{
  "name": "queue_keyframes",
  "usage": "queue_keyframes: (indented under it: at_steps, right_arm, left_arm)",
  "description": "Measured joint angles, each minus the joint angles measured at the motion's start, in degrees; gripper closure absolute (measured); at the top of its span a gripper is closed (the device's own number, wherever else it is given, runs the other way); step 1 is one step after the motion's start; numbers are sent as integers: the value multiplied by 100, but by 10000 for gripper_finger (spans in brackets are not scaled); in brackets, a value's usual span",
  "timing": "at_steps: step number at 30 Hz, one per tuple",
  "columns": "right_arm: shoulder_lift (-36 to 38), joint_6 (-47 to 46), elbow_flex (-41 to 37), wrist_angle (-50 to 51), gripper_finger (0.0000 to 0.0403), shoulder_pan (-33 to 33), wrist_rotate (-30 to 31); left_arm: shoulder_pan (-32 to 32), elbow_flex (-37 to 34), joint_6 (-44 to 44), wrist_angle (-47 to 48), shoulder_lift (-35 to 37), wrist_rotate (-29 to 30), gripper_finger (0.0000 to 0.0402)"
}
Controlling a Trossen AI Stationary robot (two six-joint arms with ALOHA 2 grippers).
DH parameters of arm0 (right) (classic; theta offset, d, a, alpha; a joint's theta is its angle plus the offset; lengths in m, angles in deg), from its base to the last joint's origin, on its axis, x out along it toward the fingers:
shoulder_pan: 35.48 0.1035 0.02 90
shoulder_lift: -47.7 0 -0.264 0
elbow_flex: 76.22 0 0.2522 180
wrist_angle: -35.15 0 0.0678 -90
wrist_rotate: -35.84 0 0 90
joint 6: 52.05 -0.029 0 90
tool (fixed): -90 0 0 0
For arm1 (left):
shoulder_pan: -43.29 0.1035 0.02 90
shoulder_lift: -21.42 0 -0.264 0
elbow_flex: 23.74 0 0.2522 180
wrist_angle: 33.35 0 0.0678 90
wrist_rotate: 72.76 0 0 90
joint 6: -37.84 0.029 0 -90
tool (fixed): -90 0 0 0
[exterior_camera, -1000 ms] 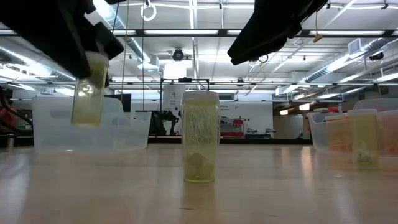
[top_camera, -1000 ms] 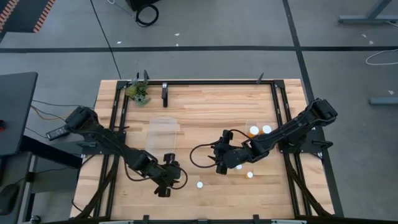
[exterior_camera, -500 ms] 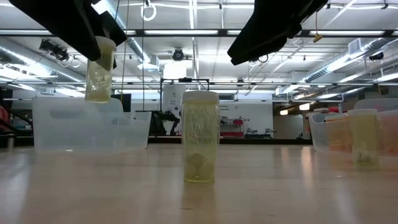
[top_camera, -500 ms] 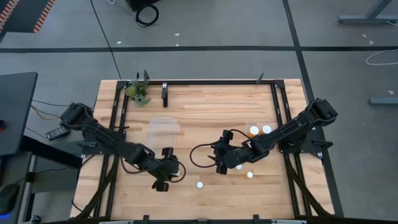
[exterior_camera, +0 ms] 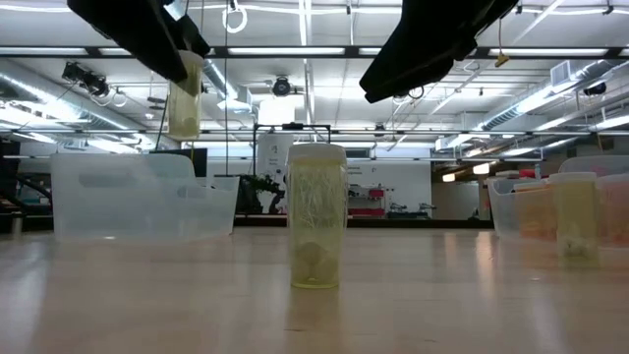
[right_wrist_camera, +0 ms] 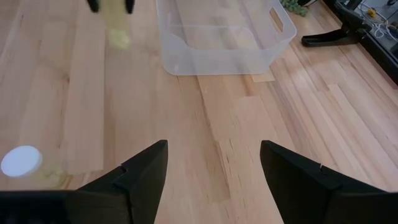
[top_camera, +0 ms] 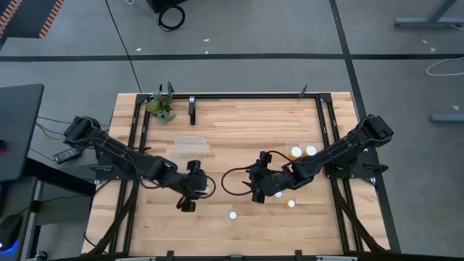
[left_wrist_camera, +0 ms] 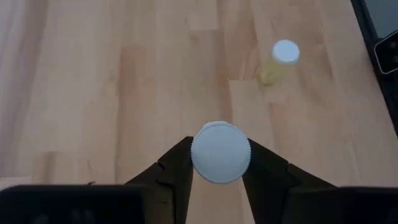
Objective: Pick and place medicine bottles into bin by pill shape (circle, oval)
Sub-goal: Put the bottom left yellow pill bottle into the left transparent bin
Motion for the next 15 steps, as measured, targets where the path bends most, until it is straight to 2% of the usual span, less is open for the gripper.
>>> queue_keyframes:
  at_steps: [15]
  right_arm:
    - [0, 0, 0, 0, 140, 0, 0]
  left_arm:
    - [829, 0, 656, 473, 246, 66, 271]
